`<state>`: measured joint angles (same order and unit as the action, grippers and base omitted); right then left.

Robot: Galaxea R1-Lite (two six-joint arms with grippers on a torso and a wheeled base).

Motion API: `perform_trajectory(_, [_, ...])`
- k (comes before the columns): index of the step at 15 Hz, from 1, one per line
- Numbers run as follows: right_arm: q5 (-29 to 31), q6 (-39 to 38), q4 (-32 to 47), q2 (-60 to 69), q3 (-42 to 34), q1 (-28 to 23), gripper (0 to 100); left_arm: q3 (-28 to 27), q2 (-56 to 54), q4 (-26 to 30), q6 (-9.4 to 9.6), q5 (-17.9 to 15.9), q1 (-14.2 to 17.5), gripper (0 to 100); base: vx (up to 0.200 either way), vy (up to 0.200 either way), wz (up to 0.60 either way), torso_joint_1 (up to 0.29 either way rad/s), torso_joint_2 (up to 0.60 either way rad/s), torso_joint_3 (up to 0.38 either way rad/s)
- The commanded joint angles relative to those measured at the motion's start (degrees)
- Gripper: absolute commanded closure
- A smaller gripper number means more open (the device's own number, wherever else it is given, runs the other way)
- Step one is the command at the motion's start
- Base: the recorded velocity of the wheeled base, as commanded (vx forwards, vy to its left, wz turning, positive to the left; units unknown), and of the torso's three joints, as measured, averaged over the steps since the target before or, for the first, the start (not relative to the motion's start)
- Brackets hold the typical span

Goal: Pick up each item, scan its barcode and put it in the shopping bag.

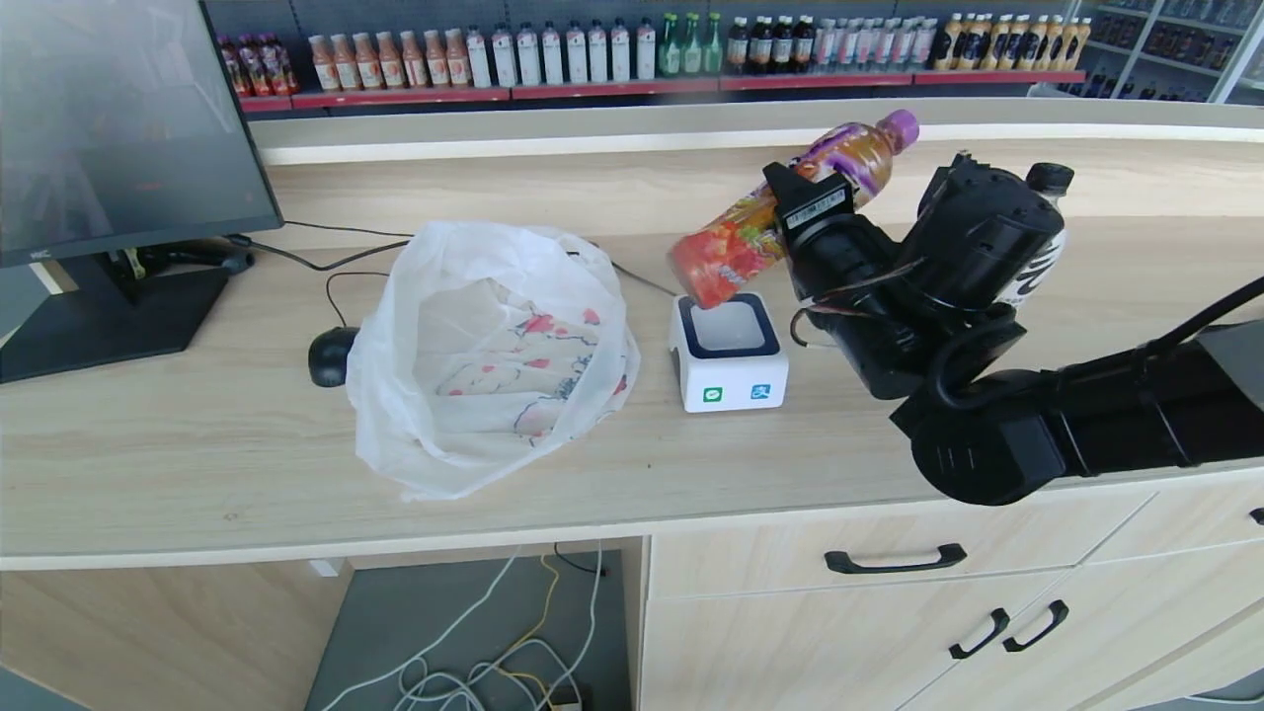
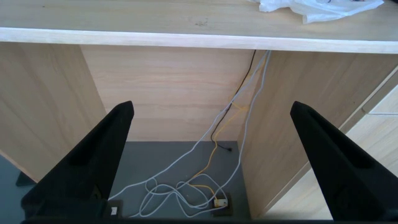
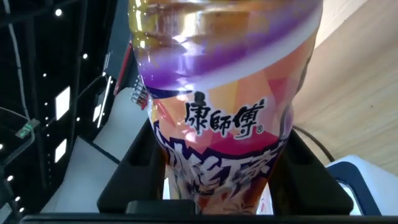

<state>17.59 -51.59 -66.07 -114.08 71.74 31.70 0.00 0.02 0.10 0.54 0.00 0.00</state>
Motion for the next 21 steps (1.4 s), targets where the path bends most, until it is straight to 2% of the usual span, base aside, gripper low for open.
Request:
perform_trajectory(1, [0.0, -2.7, 0.0, 0.1, -1.4, -0.6, 100, 0.0, 0.0, 0.0, -0.01, 0.0, 0.0, 0, 0.0, 0.0, 0.0, 0.0, 0.0, 0.0])
perform_trajectory(4, [0.0, -7.2, 0.0, 0.0, -2.5, 0.0, 100, 0.0, 0.1, 0.0, -0.01, 0.0, 0.0, 0, 0.0, 0.0, 0.0, 0.0, 0.0, 0.0])
perform_trajectory(9, [-0.1, -9.8, 0.0, -1.0, -3.4, 0.4, 100, 0.0, 0.1, 0.0, -0.01, 0.0, 0.0, 0, 0.0, 0.0, 0.0, 0.0, 0.0, 0.0])
perform_trajectory(21, [0.0, -10.8, 0.0, -2.6, -3.3, -0.1, 100, 0.0, 0.1, 0.0, -0.01, 0.0, 0.0, 0, 0.0, 0.0, 0.0, 0.0, 0.0, 0.0])
